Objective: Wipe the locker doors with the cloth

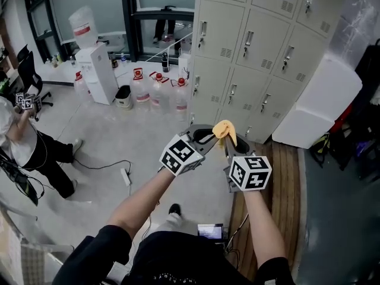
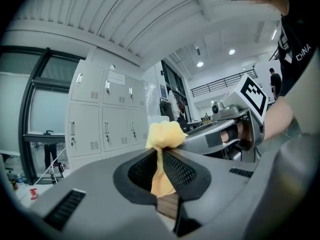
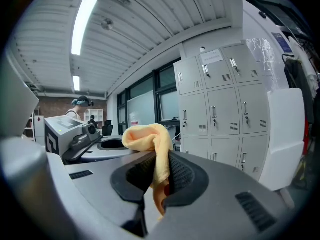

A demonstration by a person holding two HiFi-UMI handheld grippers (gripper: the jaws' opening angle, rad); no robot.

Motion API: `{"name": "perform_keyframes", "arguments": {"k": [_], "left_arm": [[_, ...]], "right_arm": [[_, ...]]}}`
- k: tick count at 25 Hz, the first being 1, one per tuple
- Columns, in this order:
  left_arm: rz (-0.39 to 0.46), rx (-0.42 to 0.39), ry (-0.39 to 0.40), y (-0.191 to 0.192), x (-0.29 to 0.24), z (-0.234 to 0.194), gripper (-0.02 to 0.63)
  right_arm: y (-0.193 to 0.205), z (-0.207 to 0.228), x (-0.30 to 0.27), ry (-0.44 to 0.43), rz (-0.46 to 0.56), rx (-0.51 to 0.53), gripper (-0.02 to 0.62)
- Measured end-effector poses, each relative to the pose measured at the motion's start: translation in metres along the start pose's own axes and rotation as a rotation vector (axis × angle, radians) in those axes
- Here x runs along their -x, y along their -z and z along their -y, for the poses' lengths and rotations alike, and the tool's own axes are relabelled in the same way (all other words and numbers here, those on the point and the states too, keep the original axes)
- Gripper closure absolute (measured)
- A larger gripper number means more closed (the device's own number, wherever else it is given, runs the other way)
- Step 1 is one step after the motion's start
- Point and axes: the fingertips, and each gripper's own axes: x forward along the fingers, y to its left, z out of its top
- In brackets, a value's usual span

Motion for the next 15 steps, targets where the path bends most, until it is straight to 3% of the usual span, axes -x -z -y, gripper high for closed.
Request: {"name": "perform_keyframes", "arguments": {"k": [15], "left_arm": [[-0.017, 0.005, 0.084, 0.022, -0.055, -0.174, 0.558]], "right_arm": [[-0.04, 0.041, -0.174, 0.056, -0.031, -0.015, 0.534]]}}
